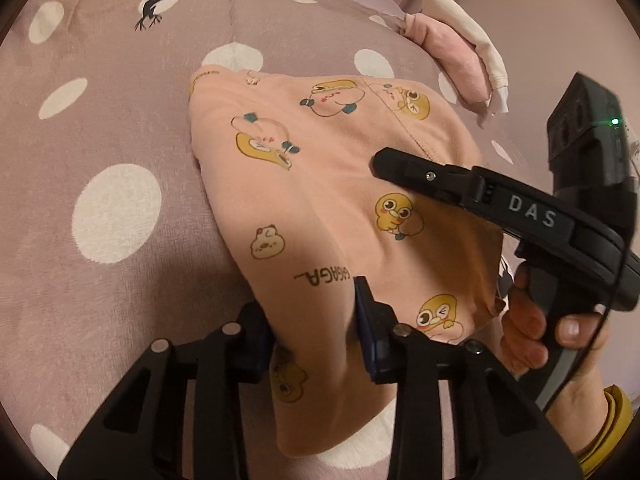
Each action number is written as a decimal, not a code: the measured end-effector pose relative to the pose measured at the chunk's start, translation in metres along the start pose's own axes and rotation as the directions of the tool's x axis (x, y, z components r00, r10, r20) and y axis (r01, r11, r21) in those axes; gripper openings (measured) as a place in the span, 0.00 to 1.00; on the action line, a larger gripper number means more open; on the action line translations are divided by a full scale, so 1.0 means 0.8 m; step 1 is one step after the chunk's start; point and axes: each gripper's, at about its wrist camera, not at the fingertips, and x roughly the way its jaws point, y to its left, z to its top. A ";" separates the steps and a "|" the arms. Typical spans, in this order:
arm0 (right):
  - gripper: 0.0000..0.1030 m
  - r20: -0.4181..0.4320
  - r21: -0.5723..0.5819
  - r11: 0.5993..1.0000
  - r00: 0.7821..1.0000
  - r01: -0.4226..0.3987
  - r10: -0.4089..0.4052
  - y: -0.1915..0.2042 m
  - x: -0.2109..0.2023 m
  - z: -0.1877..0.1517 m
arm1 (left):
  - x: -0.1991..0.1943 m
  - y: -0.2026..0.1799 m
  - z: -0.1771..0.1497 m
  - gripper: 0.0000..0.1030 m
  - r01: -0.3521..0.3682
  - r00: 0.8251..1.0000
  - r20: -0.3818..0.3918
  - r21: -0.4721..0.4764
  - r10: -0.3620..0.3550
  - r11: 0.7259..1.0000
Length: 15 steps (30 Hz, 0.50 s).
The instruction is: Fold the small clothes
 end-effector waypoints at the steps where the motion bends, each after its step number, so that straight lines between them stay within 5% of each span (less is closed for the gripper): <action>1: 0.23 0.005 -0.009 1.000 1.000 0.003 -0.003 0.004 -0.004 -0.001 | -0.003 -0.002 -0.002 0.33 0.002 1.000 0.003 0.002 -0.002 1.000; 15: 0.22 0.043 -0.043 0.998 0.998 -0.041 0.042 0.057 -0.075 -0.059 | -0.074 -0.031 -0.081 0.32 0.034 0.999 -0.004 0.015 -0.034 0.999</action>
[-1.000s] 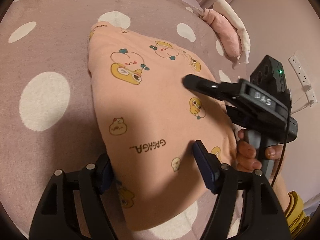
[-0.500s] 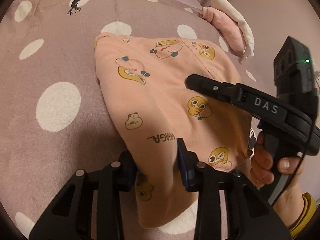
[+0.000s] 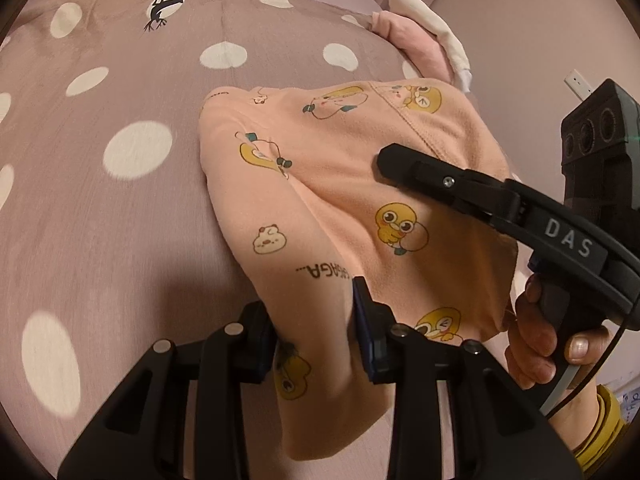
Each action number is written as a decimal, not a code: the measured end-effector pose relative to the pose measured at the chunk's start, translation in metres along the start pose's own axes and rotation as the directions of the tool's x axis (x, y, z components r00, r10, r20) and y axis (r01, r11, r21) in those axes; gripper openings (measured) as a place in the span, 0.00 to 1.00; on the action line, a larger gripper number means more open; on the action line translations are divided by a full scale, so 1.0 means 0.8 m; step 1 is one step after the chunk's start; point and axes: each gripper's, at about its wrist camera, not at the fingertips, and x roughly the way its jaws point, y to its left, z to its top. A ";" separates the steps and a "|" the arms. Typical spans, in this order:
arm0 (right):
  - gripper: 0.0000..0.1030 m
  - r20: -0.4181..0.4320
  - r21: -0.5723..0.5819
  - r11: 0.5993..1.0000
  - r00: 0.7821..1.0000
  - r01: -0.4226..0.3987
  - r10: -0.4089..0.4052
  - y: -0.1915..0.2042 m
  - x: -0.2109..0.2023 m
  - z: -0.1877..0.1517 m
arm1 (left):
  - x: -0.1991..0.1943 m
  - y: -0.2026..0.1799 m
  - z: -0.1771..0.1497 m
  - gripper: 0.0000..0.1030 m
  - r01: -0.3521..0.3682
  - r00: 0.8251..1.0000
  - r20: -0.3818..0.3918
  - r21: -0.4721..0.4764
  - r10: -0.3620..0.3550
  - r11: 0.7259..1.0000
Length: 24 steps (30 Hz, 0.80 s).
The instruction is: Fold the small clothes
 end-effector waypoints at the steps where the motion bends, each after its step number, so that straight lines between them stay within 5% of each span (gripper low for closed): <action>1: 0.22 0.002 -0.001 1.000 1.000 -0.006 0.006 0.005 -0.006 -0.006 | -0.004 -0.002 -0.006 0.32 0.002 1.000 0.000 -0.001 -0.002 1.000; 24: 0.22 0.079 -0.133 0.988 0.993 -0.077 0.088 0.120 -0.098 -0.065 | -0.150 -0.029 -0.106 0.32 -0.011 0.992 0.124 -0.026 0.014 1.000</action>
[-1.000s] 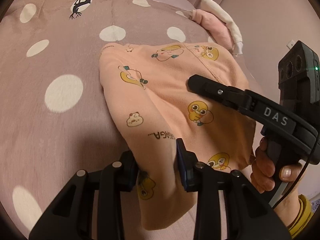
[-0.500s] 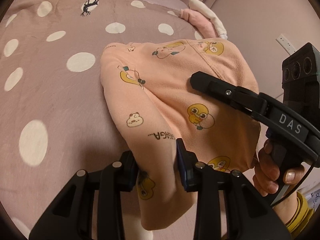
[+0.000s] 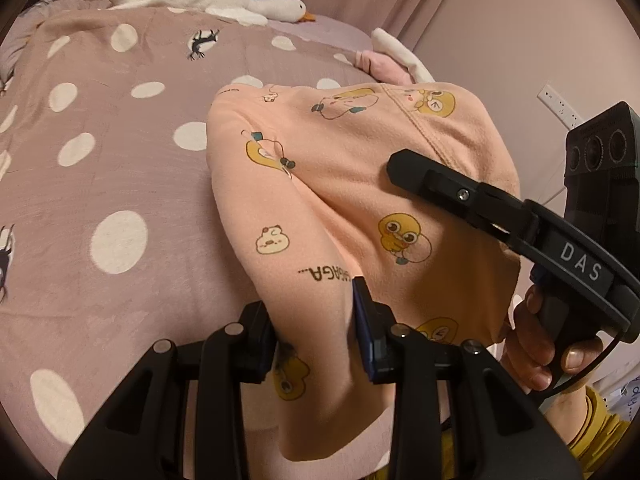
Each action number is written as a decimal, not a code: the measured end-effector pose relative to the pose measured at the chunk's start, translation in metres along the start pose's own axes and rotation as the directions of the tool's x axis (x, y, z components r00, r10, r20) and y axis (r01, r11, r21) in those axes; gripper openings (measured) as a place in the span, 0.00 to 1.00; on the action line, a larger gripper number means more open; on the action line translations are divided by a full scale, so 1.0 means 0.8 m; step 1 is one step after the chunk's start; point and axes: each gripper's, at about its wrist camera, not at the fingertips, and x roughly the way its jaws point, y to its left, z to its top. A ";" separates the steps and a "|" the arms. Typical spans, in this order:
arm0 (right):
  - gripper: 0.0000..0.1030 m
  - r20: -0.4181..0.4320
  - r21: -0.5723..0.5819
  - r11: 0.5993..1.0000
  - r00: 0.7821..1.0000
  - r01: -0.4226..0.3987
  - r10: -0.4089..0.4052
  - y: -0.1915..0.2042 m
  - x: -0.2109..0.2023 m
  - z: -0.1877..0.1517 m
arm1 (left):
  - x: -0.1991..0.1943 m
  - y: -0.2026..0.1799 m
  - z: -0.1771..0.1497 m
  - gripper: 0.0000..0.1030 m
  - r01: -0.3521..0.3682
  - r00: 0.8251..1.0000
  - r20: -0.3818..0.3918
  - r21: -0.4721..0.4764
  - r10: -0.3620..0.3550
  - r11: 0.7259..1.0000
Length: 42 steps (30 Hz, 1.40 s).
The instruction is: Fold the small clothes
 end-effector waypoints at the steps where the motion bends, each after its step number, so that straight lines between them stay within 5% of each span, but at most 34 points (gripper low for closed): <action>1: 0.22 0.003 -0.010 1.000 1.000 -0.001 0.001 0.005 -0.001 0.000 | -0.006 0.001 -0.002 0.32 -0.001 1.000 0.008 -0.005 0.001 1.000; 25: 0.22 0.005 -0.174 0.981 0.996 -0.089 0.091 0.100 0.001 0.001 | -0.101 0.035 -0.033 0.33 -0.070 0.985 0.153 -0.065 0.079 0.995; 42: 0.22 -0.032 -0.241 0.963 0.992 -0.123 0.118 0.130 0.016 -0.001 | -0.120 0.053 -0.047 0.33 -0.094 0.980 0.163 -0.117 0.112 0.989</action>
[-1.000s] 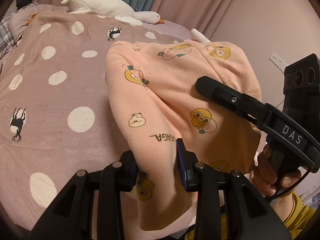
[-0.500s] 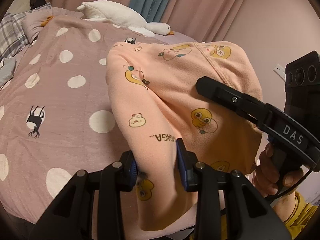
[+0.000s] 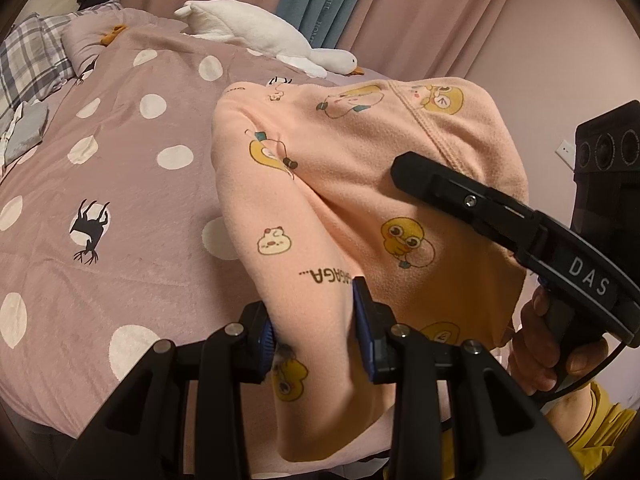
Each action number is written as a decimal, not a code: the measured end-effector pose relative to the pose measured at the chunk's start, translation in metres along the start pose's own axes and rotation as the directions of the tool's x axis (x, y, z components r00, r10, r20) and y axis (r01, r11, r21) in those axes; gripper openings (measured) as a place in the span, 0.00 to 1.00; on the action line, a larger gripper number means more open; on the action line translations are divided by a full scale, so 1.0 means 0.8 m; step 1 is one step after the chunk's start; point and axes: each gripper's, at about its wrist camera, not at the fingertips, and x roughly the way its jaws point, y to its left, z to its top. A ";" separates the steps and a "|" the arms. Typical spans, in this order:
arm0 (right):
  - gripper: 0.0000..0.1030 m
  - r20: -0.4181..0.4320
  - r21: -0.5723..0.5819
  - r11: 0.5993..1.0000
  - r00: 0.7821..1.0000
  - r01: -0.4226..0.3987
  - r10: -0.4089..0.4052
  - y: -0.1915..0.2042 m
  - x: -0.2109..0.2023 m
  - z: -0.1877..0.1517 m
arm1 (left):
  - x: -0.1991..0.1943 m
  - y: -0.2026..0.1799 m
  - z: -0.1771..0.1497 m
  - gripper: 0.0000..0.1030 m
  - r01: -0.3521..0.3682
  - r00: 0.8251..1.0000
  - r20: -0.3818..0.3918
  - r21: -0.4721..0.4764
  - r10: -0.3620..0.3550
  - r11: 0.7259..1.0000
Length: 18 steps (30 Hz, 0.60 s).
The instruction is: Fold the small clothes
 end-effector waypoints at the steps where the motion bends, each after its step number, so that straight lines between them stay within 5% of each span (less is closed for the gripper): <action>1: 0.22 -0.002 -0.001 1.000 1.000 -0.002 0.002 0.000 0.001 0.000 | 0.000 0.000 -0.001 0.33 -0.002 1.000 0.000 -0.002 0.002 1.000; 18: 0.22 -0.037 -0.019 1.000 0.999 -0.024 0.024 0.010 0.022 0.004 | -0.002 0.016 -0.005 0.33 -0.020 1.000 -0.001 -0.042 0.020 0.999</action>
